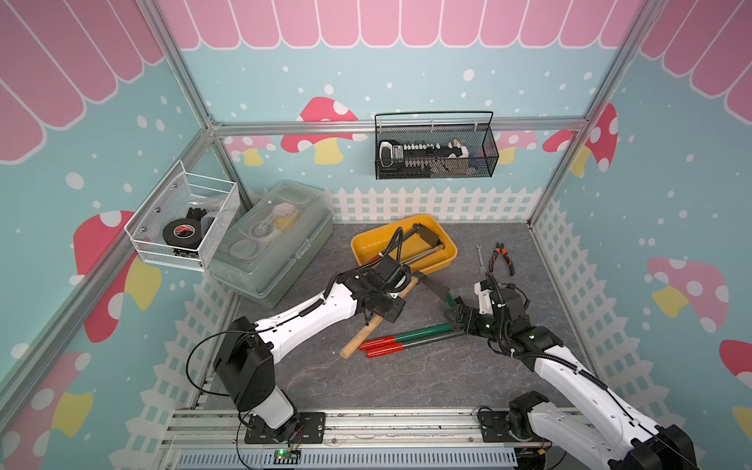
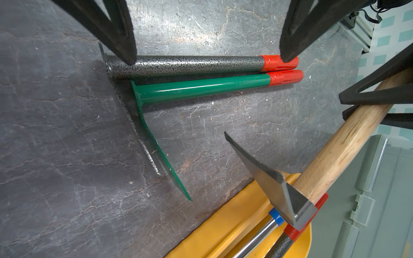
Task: Put the small hoe into the storage box
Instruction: Pick up the hoe from the center of the board, then place the hoe in the storage box.
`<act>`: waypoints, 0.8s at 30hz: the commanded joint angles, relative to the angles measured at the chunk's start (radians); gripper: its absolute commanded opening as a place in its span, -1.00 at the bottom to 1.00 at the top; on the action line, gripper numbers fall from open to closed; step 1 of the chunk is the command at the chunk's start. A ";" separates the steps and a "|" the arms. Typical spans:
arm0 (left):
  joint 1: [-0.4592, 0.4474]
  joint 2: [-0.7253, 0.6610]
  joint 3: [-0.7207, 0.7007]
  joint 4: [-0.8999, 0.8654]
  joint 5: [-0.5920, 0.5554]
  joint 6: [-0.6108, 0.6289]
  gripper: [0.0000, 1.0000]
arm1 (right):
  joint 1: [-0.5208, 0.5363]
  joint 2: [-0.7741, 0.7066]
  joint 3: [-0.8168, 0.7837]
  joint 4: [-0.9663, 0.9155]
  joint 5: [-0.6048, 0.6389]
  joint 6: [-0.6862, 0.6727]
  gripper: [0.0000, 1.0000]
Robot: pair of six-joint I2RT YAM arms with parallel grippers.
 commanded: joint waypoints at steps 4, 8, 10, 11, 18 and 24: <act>0.040 -0.014 0.101 0.018 -0.017 0.089 -1.00 | 0.005 -0.023 -0.010 -0.025 0.011 0.006 0.97; 0.072 0.008 0.144 0.013 0.001 0.123 -1.00 | 0.005 -0.037 -0.007 -0.037 0.017 0.002 0.97; 0.088 0.018 0.159 0.012 0.013 0.141 -1.00 | 0.005 -0.039 -0.002 -0.046 0.016 -0.003 0.97; 0.094 0.023 0.170 0.012 0.014 0.150 -1.00 | 0.005 -0.040 0.001 -0.051 0.018 -0.004 0.97; 0.127 0.079 0.263 0.004 0.049 0.209 -1.00 | 0.003 -0.035 0.008 -0.052 0.016 -0.007 0.97; 0.155 0.134 0.338 -0.010 0.068 0.250 -1.00 | 0.003 -0.038 0.018 -0.060 0.012 -0.012 0.97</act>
